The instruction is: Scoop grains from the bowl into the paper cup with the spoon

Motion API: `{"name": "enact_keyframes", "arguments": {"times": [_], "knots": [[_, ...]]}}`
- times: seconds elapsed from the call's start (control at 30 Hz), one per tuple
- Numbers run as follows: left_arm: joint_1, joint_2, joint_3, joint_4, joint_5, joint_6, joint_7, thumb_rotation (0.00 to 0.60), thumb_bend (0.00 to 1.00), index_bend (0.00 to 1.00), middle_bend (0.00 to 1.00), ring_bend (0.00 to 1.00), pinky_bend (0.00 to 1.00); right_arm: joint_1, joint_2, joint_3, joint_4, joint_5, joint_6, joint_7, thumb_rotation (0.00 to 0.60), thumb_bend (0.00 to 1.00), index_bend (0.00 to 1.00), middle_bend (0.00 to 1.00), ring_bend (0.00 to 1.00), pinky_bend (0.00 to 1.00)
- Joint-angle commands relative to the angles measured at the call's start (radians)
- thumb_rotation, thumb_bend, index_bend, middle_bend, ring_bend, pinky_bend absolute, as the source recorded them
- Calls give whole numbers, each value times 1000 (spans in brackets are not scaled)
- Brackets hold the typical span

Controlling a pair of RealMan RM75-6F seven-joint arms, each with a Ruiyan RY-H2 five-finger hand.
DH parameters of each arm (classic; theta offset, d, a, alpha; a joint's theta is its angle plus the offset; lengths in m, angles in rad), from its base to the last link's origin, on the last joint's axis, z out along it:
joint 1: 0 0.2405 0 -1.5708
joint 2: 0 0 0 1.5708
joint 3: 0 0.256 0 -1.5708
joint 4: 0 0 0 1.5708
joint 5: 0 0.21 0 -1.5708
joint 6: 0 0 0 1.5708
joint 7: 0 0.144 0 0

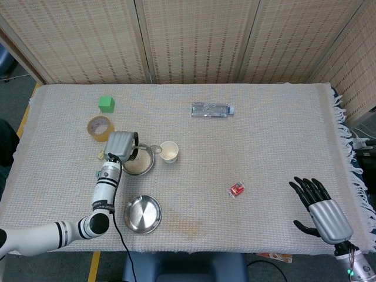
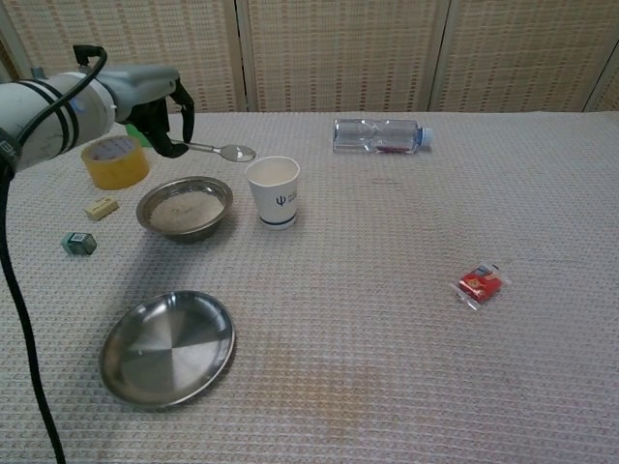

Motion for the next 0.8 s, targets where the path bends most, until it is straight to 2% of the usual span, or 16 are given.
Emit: {"name": "enact_keyframes", "arguments": {"times": [0.03, 0.23, 0.43, 0.6, 0.8], "knots": [[-39, -42, 12, 49, 2, 22, 21, 600, 389, 801, 1000, 1000, 1000, 1, 1, 0, 1, 0, 0, 3, 600, 92, 0, 0, 0, 0], [-71, -109, 60, 146, 78, 75, 31, 600, 389, 802, 1000, 1000, 1000, 2, 4, 3, 4, 9, -4, 13, 600, 92, 0, 0, 0, 0], [-70, -181, 146, 243, 243, 145, 13, 600, 390, 803, 1000, 1000, 1000, 1, 8, 4, 1, 13, -3, 16, 600, 92, 0, 0, 0, 0], [-61, -263, 240, 415, 426, 217, -6, 600, 390, 807, 1000, 1000, 1000, -4, 10, 1, -2, 7, 9, 13, 600, 92, 0, 0, 0, 0], [-54, -348, 280, 604, 563, 265, -45, 600, 390, 810, 1000, 1000, 1000, -4, 12, -1, -3, 5, 7, 14, 600, 93, 0, 0, 0, 0]]}}
